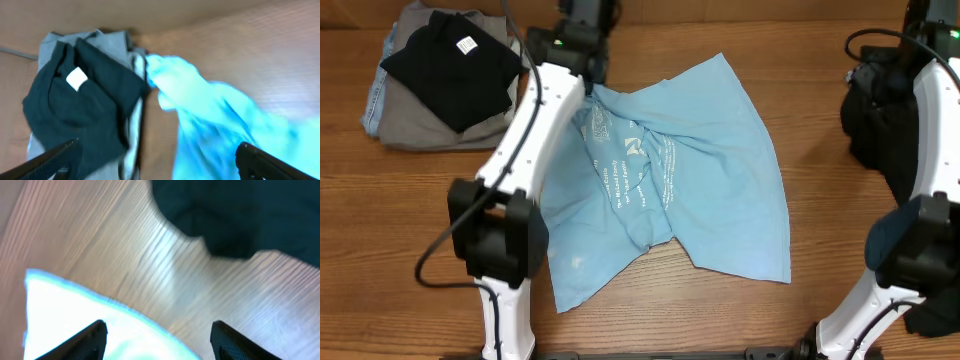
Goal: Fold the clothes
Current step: 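Swing both grippers forward and lay the T-shirt down flat, then release the T-shirt and withdraw the right gripper to the right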
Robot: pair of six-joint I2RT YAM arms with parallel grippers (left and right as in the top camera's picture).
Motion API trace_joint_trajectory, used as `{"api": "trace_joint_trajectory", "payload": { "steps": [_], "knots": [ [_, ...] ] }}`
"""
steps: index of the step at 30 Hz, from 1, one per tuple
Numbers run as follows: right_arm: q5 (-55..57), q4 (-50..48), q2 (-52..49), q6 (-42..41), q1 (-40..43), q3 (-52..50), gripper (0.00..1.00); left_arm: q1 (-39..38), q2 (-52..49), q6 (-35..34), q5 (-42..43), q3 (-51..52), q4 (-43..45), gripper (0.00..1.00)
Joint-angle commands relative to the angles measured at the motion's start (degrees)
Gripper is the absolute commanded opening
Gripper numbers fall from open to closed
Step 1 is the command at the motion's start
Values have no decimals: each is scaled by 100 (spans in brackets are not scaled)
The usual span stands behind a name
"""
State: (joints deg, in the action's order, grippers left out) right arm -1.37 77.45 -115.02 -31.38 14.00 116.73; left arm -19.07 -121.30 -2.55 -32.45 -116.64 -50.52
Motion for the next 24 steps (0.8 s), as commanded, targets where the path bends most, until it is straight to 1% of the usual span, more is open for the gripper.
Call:
{"api": "trace_joint_trajectory", "payload": {
  "steps": [1,2,4,6,8,10,13,16,20,24],
  "knots": [
    [-905,271,251,914,-83,184,80,-343,525,85,348,-96,-505,100],
    [-931,385,249,907,-94,181,89,-428,566,85,496,-96,-660,100],
    [-988,577,247,887,-114,173,94,-603,614,83,870,-96,-990,100],
    [-1163,754,247,887,-125,173,96,-750,671,20,1143,-96,-1333,100],
    [-1250,874,247,859,-125,173,96,-859,748,-393,1150,-96,-1622,100],
    [-1248,968,247,627,-140,168,96,-960,890,-822,1152,-96,-1867,100],
    [-1246,1071,247,212,-214,160,95,-1080,1228,-1060,1154,-96,-2096,100],
    [-1220,1093,256,-127,-334,160,89,-1174,1714,-1239,1154,-96,-2310,100],
    [-1130,1143,352,-192,-551,160,88,-1150,2323,-1379,1357,-96,-2625,100],
    [-846,1364,496,-214,-802,160,88,-1082,2736,-1762,1449,-94,-3110,100]
  ]
}}
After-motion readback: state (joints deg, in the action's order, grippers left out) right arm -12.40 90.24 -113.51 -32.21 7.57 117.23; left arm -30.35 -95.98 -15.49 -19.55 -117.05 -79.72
